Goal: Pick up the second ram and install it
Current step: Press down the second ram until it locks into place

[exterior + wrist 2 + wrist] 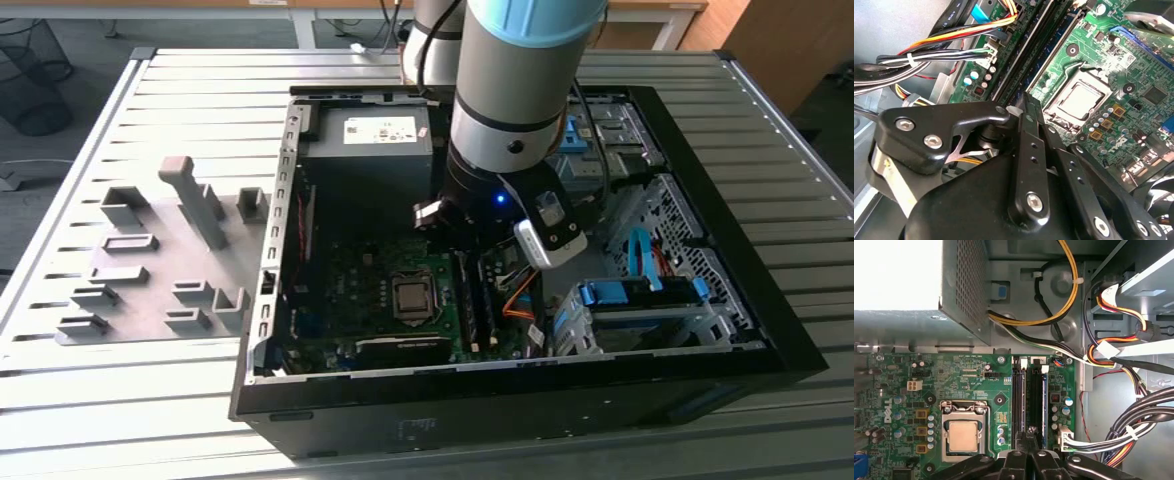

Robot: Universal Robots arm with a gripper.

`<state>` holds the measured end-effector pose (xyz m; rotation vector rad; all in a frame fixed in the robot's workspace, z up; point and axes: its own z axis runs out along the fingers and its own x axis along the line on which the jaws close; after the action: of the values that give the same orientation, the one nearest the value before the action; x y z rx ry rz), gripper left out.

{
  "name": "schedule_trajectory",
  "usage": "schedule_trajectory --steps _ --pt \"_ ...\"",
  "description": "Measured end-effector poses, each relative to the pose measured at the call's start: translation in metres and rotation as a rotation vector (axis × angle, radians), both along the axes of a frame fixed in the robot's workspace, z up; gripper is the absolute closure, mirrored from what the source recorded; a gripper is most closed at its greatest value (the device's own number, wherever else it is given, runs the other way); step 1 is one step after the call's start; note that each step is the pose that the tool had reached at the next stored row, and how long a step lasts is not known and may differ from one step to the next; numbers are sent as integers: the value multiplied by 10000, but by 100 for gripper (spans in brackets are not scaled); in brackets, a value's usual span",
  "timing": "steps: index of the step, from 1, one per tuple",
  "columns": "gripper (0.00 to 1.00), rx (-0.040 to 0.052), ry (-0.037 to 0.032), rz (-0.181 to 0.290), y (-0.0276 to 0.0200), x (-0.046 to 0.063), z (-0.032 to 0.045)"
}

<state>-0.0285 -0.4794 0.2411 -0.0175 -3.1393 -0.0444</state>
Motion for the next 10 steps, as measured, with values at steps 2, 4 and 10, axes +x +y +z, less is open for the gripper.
schedule_trajectory --steps 2,4,10 --pt "89 0 0 0 0 0 0" --pt "89 0 0 0 0 0 0" --pt "89 -1 0 0 0 1 -68"
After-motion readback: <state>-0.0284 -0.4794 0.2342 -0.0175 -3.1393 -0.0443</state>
